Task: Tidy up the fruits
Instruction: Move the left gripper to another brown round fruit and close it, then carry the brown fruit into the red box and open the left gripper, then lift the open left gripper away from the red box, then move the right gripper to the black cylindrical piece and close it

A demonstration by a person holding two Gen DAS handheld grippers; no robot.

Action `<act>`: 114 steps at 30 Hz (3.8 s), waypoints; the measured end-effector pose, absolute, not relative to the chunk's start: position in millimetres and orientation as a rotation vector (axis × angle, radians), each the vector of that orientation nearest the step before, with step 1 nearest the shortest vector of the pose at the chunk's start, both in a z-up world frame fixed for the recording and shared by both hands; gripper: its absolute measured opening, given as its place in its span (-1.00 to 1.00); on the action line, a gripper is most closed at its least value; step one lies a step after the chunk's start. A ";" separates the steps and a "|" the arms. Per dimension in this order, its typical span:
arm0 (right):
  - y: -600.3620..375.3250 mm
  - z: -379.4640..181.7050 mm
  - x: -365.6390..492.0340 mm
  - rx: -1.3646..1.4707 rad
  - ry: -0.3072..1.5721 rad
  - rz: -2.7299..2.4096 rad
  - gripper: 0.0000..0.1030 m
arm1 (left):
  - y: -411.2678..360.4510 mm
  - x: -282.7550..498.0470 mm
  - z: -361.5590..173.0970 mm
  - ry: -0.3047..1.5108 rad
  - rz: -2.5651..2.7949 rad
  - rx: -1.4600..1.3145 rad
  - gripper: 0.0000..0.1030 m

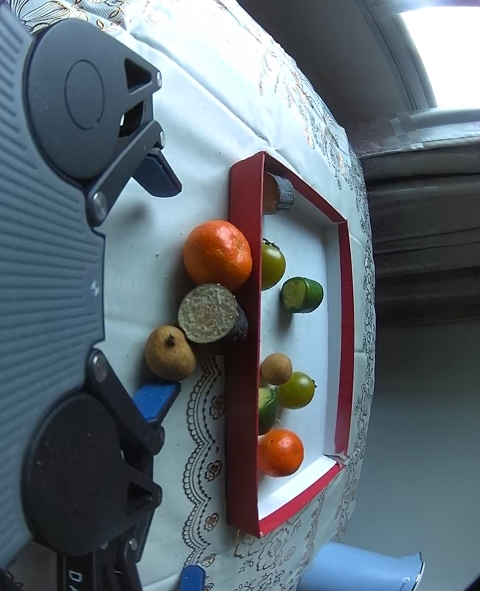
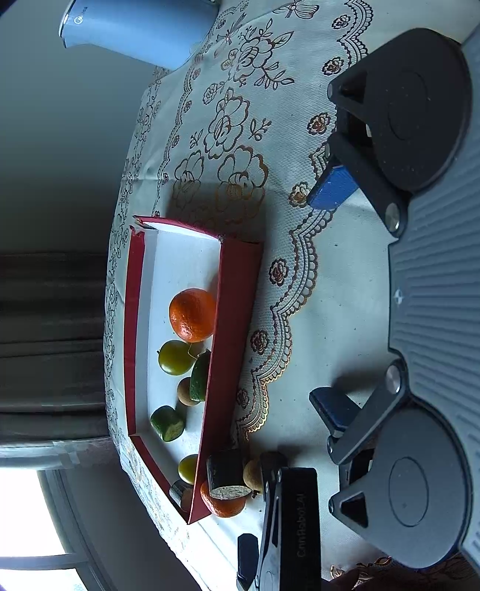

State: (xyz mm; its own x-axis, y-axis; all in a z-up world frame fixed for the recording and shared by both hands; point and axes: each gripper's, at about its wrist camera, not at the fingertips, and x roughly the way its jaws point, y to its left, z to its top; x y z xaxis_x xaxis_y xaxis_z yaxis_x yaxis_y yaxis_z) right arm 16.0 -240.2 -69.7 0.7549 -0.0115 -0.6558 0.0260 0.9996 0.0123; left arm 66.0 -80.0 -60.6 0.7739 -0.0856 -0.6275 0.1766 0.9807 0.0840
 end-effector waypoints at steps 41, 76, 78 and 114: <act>-239.4 -69.9 15.6 0.015 0.715 -0.021 1.00 | -69.2 80.9 5.9 0.448 -0.275 0.096 -0.49; -240.8 -69.5 16.4 0.020 0.714 -0.019 1.00 | -8.0 45.2 -25.9 0.486 -0.275 0.153 0.92; -240.8 -69.7 16.1 0.022 0.713 -0.018 1.00 | 4.4 44.8 -32.4 0.500 -0.249 0.148 0.92; -150.8 -59.7 65.7 -0.188 0.628 0.361 0.39 | 31.1 66.9 -60.1 0.688 -0.144 0.061 1.00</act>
State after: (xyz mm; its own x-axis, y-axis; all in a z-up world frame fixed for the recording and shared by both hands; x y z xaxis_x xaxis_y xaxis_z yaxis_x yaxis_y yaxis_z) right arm 65.7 -150.8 -59.7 0.7498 0.2721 -0.6031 -0.3845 0.9210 -0.0625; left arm 66.9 31.1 -60.1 0.7628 -0.1122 -0.6369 0.1523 0.9883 0.0082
